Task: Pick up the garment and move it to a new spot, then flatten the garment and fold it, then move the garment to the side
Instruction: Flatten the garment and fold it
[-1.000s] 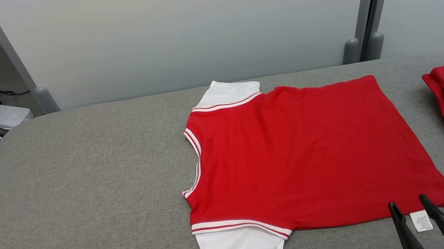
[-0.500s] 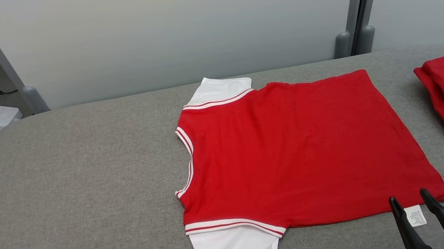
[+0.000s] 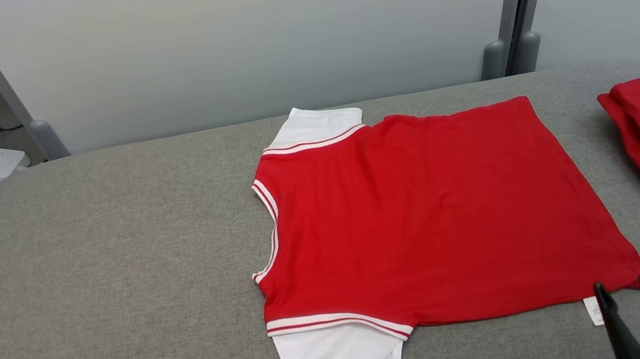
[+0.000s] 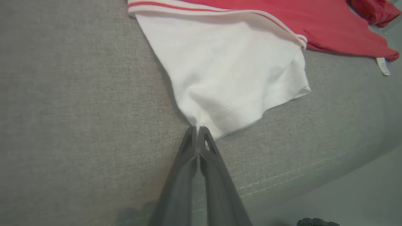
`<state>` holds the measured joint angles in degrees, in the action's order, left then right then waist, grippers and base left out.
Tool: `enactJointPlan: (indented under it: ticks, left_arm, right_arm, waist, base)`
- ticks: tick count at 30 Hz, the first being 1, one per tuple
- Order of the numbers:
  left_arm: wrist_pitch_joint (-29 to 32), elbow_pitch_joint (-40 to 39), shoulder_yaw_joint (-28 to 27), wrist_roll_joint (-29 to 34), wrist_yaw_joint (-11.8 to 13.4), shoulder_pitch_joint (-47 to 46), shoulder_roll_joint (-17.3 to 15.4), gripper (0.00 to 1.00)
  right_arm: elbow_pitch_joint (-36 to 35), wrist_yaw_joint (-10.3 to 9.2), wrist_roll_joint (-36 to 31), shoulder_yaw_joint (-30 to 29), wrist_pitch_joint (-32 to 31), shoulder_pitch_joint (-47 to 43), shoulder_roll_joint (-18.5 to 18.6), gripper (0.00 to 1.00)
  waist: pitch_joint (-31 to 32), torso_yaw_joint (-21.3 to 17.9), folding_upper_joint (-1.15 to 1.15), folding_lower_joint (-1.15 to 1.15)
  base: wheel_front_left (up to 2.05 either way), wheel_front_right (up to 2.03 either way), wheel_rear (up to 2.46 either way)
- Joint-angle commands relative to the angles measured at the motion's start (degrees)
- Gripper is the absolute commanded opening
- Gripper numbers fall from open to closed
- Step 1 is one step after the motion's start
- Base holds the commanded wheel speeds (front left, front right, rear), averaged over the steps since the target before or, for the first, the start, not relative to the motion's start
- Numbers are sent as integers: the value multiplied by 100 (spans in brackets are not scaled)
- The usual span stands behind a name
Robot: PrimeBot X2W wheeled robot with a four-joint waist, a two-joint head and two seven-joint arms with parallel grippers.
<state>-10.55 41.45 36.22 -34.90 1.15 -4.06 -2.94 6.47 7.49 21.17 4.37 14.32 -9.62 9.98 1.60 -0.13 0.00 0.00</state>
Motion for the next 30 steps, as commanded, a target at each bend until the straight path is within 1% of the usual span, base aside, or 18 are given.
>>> enactJointPlan:
  ticks: [1, 4, 6, 10, 13, 17, 22, 30]
  left_arm:
    - [-96, -109, -196, -40, 76, -281, -64, 0]
    - [-151, -224, -226, 56, 210, -274, -259, 0]
    - [-162, -332, -248, 107, 303, -246, -400, 0]
    - [-120, -654, -318, 121, 459, -167, -612, 0]
    - [-51, -908, -357, 125, 586, -117, -718, 0]
    - [19, -1182, -380, 177, 776, -61, -845, 0]
    - [182, -1530, -371, 178, 907, 61, -981, 0]
    - [294, -1856, -397, 161, 1011, 131, -1141, 0]
  right_arm:
    - [-29, 0, -7, 6, 68, 202, 130, 100]
    - [393, 0, 206, -352, 68, 193, -6, 100]
    - [852, 0, 317, -602, 68, 265, -24, 100]
    - [1808, 0, 670, -842, 34, 634, -13, 100]
    - [2346, 0, 864, -800, -60, 950, 119, 100]
    - [2881, 0, 1130, -710, -129, 1280, 276, 100]
    - [3445, 0, 1387, -442, -121, 1590, 390, 100]
    - [3894, 0, 1725, -49, -18, 1903, 452, 100]
  waist:
    - [-10, 21, 0, 0]
    - [-45, 99, 0, 0]
    - [-72, 146, 0, 0]
    - [-119, 235, 0, 0]
    - [-145, 289, 0, 0]
    - [-172, 337, 0, 0]
    - [-196, 374, 0, 0]
    - [-282, 400, 0, 0]
  base:
    - [0, 0, 0]
    - [0, 0, 0]
    - [0, 0, 0]
    - [0, 0, 0]
    - [0, 0, 0]
    - [0, 0, 0]
    - [0, 0, 0]
    - [0, 0, 0]
